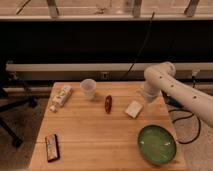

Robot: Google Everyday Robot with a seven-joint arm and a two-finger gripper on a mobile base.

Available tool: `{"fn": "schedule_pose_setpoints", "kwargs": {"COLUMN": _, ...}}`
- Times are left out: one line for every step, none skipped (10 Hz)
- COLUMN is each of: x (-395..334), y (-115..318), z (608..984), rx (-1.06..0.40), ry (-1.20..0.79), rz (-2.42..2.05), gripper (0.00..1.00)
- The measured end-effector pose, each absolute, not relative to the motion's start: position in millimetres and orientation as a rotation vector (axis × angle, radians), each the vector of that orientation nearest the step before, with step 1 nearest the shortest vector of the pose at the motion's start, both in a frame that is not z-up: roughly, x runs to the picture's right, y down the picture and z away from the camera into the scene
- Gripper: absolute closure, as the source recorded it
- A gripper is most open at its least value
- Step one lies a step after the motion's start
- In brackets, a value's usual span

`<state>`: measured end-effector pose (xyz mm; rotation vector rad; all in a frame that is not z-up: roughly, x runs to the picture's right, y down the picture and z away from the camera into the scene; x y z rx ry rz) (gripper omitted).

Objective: Place the white sponge in the ceramic cup

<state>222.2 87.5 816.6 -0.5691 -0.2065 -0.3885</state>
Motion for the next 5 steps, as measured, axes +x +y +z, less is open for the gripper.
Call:
{"fn": "schedule_pose_setpoints", "kwargs": {"x": 219.4, "y": 89.6, "z": 825.2, "rx": -0.578, "ry": -0.220, "rz": -0.408, "gripper": 0.20}}
{"fn": "schedule_pose_setpoints", "kwargs": {"x": 216.3, "y": 92.6, "z": 833.6, "rx": -0.584, "ry": -0.232, "rz": -0.427, "gripper": 0.20}}
{"fn": "schedule_pose_setpoints", "kwargs": {"x": 215.9, "y": 97.5, "z": 840.9, "rx": -0.593, "ry": -0.239, "rz": -0.441, "gripper": 0.20}}
{"fn": "schedule_pose_setpoints", "kwargs": {"x": 215.3, "y": 101.1, "z": 845.8, "rx": -0.602, "ry": -0.245, "rz": -0.452, "gripper": 0.20}}
{"fn": "schedule_pose_setpoints", "kwargs": {"x": 213.2, "y": 107.8, "z": 855.2, "rx": -0.615, "ry": -0.252, "rz": -0.470, "gripper": 0.20}}
